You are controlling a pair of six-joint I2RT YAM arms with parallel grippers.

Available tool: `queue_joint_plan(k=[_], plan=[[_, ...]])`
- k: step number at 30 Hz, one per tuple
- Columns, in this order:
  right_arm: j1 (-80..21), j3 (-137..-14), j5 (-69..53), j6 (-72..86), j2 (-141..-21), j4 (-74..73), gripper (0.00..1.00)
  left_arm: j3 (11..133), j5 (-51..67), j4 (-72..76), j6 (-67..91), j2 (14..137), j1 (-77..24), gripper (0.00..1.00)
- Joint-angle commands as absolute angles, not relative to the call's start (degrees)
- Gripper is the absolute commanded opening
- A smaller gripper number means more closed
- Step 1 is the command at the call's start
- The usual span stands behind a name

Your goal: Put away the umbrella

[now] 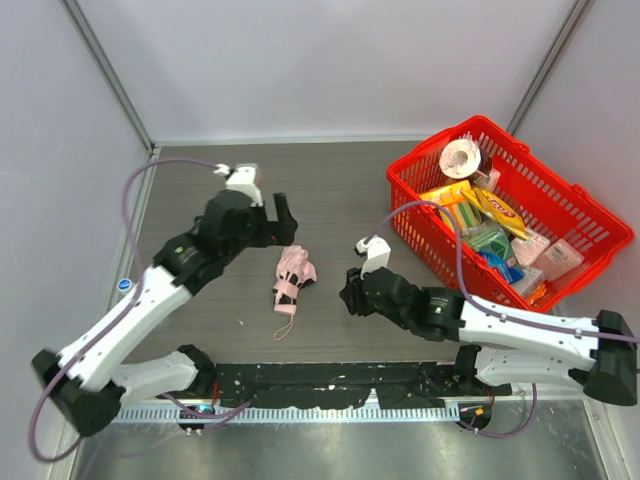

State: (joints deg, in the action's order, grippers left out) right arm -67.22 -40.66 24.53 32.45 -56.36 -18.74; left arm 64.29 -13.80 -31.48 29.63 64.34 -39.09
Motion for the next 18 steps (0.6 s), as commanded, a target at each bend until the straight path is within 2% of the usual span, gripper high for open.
queue_joint_plan(k=[1, 6, 16, 17, 18], plan=[[-66.6, -47.1, 20.3, 35.5, -63.9, -14.5, 0.42, 65.4, -11.6, -35.9, 29.3, 52.7, -37.0, 1.00], [-66.1, -51.4, 16.5, 37.4, -72.1, -11.1, 0.58, 65.0, -11.6, -40.3, 29.2, 40.6, -36.9, 1.00], [-65.9, -53.3, 15.0, 39.8, -78.0, -9.4, 0.61, 63.5, -14.9, -42.9, 28.1, 28.7, -36.9, 1.00], [-65.8, -53.6, 14.9, 40.9, -79.3, -9.4, 0.78, 63.6, -14.9, -43.2, 28.2, 28.3, -36.9, 1.00], [-65.7, -53.9, 14.9, 41.7, -80.1, -9.5, 0.80, 63.6, -15.1, -43.4, 28.2, 28.0, -37.0, 1.00]])
